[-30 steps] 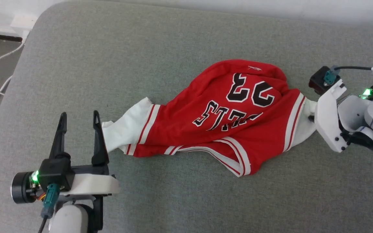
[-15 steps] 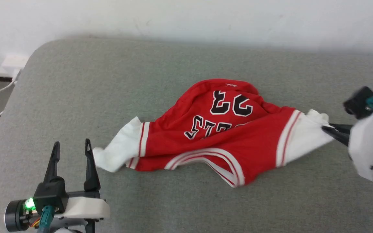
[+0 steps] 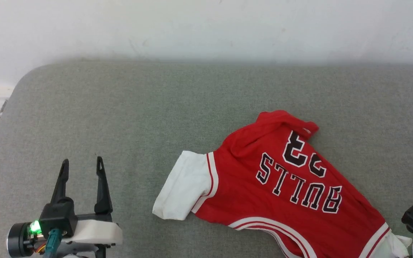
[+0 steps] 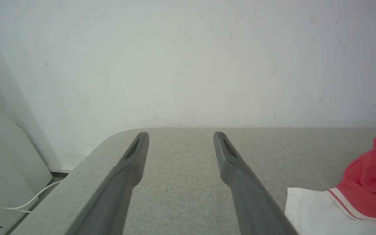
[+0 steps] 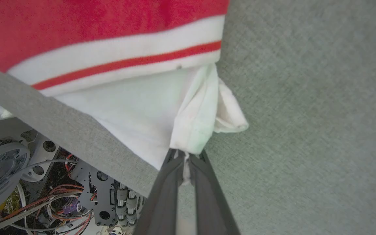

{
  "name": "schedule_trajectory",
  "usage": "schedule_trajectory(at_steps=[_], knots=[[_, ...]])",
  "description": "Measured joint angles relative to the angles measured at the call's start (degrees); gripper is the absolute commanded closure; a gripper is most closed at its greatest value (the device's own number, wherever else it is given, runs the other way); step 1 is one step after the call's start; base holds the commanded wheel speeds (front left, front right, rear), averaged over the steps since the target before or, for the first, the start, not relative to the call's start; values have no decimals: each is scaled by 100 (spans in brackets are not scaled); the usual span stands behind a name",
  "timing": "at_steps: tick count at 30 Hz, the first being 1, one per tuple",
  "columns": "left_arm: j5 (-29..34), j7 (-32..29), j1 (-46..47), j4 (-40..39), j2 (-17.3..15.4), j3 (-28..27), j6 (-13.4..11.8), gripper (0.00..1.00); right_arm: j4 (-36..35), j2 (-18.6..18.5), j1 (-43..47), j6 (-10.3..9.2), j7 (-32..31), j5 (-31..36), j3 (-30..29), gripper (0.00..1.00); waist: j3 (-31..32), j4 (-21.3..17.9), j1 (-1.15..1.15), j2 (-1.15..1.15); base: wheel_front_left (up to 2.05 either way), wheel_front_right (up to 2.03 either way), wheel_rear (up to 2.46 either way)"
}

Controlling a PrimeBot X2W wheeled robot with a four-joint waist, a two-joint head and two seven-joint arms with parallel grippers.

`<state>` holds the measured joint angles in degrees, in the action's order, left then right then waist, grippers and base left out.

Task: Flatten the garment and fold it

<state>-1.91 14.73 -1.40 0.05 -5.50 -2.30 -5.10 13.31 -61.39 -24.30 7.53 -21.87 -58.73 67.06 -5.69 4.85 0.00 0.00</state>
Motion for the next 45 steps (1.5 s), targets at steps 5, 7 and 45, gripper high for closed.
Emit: schedule_trajectory(at_steps=[5, 7, 45], knots=[[47, 1, -130, 56, 2, -1, 3, 0, 160, 190, 143, 1, 275, 136, -469, 0, 137, -12, 0, 0, 0, 0, 0], [52, 0, -208, 67, -3, -5, 3, 0, 63, 185, 108, 1, 389, 293, -771, 0, 209, -22, 0, 0, 0, 0, 0], [97, 0, 537, 215, 162, 576, 25, 0, 1677, 2402, -2830, 7, -1196, 1022, 198, 100, -795, 827, 0, 0, 0, 0, 0]])
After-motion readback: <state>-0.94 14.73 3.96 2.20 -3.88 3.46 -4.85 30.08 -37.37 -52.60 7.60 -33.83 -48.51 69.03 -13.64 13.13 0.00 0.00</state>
